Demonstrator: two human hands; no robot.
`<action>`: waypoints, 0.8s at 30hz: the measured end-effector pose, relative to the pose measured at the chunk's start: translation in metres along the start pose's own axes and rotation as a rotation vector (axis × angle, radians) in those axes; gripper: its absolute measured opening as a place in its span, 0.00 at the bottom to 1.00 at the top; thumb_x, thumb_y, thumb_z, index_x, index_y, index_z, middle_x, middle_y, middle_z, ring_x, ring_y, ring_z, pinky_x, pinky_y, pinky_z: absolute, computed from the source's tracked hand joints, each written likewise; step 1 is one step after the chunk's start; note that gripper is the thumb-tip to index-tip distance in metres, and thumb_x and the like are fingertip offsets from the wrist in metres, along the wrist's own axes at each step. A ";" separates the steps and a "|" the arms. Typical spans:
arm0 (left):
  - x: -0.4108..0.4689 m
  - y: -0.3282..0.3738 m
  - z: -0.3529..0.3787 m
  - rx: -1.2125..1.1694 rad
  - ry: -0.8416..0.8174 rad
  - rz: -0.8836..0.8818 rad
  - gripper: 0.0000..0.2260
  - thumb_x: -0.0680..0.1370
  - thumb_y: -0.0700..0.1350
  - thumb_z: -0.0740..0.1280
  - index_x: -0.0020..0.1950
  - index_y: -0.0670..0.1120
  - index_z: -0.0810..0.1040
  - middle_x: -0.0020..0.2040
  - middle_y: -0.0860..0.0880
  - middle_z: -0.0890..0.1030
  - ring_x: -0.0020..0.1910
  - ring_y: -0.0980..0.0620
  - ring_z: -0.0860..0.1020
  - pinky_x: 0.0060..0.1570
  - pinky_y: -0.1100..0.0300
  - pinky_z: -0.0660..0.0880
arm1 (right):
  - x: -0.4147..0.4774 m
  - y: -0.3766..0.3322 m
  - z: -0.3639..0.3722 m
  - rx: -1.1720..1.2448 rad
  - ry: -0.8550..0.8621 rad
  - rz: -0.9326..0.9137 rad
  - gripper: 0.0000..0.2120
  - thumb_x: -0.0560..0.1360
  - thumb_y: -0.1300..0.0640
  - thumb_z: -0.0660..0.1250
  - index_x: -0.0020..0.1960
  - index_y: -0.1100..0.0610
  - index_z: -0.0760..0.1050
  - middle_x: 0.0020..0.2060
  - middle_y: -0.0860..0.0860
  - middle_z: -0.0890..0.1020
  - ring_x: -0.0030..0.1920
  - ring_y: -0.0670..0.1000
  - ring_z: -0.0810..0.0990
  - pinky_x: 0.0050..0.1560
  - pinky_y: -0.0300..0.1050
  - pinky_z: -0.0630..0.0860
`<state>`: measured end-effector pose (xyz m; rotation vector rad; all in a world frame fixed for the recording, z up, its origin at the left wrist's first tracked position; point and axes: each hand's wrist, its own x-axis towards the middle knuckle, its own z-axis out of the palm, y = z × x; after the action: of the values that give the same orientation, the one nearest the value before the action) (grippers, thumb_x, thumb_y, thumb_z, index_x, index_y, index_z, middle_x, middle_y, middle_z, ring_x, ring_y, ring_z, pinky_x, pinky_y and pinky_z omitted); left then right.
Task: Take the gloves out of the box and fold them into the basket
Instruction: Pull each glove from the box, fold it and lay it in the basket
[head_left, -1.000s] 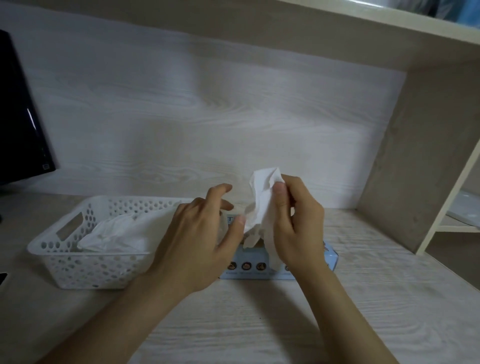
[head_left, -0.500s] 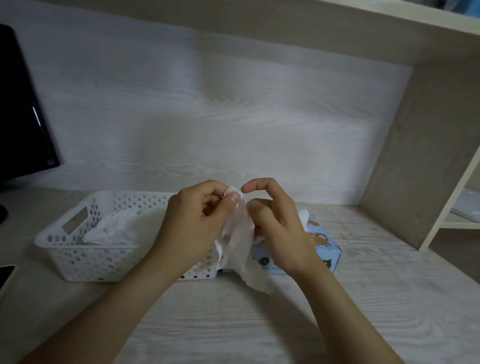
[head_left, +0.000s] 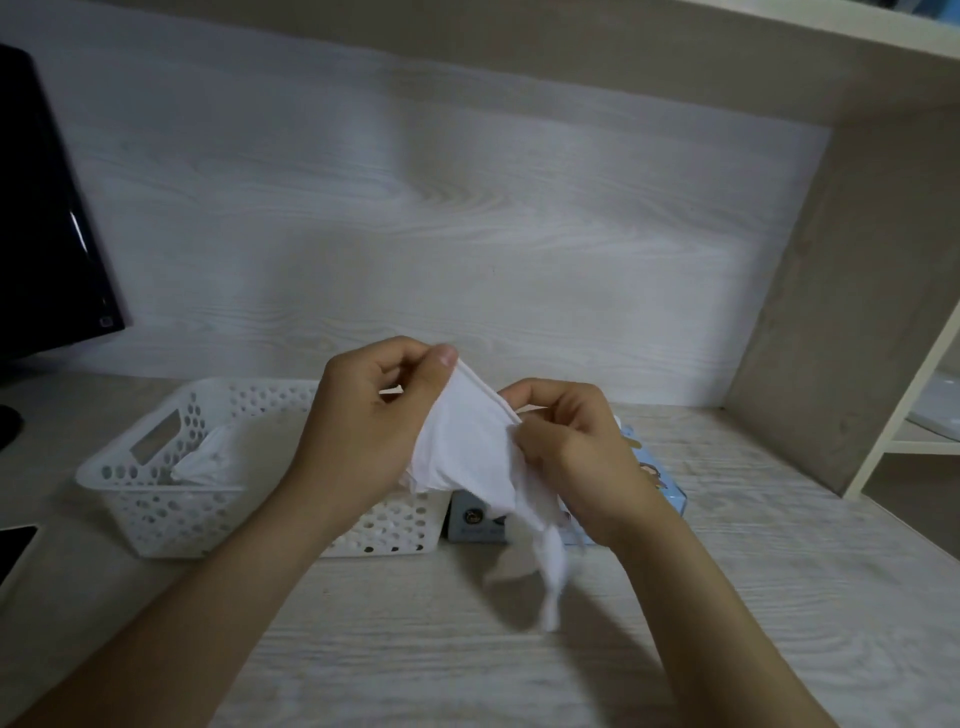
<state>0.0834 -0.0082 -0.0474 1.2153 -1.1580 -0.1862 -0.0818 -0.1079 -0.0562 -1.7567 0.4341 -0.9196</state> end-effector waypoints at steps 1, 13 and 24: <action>0.002 0.000 -0.001 -0.039 0.006 -0.043 0.14 0.84 0.51 0.68 0.43 0.44 0.82 0.38 0.48 0.82 0.39 0.51 0.79 0.42 0.52 0.75 | 0.000 -0.002 -0.001 0.094 -0.028 0.046 0.17 0.65 0.66 0.59 0.43 0.59 0.85 0.33 0.60 0.80 0.35 0.57 0.73 0.36 0.45 0.68; 0.016 -0.017 -0.034 0.662 0.262 -0.025 0.17 0.83 0.55 0.66 0.36 0.51 0.77 0.30 0.52 0.78 0.35 0.46 0.77 0.39 0.53 0.74 | -0.001 0.013 0.014 -0.741 0.309 -0.463 0.10 0.76 0.57 0.74 0.57 0.50 0.84 0.39 0.42 0.86 0.37 0.46 0.84 0.41 0.40 0.78; 0.030 -0.033 -0.058 0.773 0.217 -0.169 0.18 0.85 0.55 0.63 0.41 0.45 0.77 0.36 0.46 0.80 0.37 0.44 0.75 0.40 0.50 0.73 | 0.004 0.010 0.035 -0.549 0.454 -0.442 0.12 0.78 0.63 0.70 0.59 0.51 0.79 0.38 0.44 0.82 0.39 0.47 0.81 0.38 0.38 0.76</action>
<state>0.1566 -0.0046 -0.0498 1.9590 -0.9549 0.2944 -0.0515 -0.0921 -0.0686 -2.1851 0.6474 -1.6500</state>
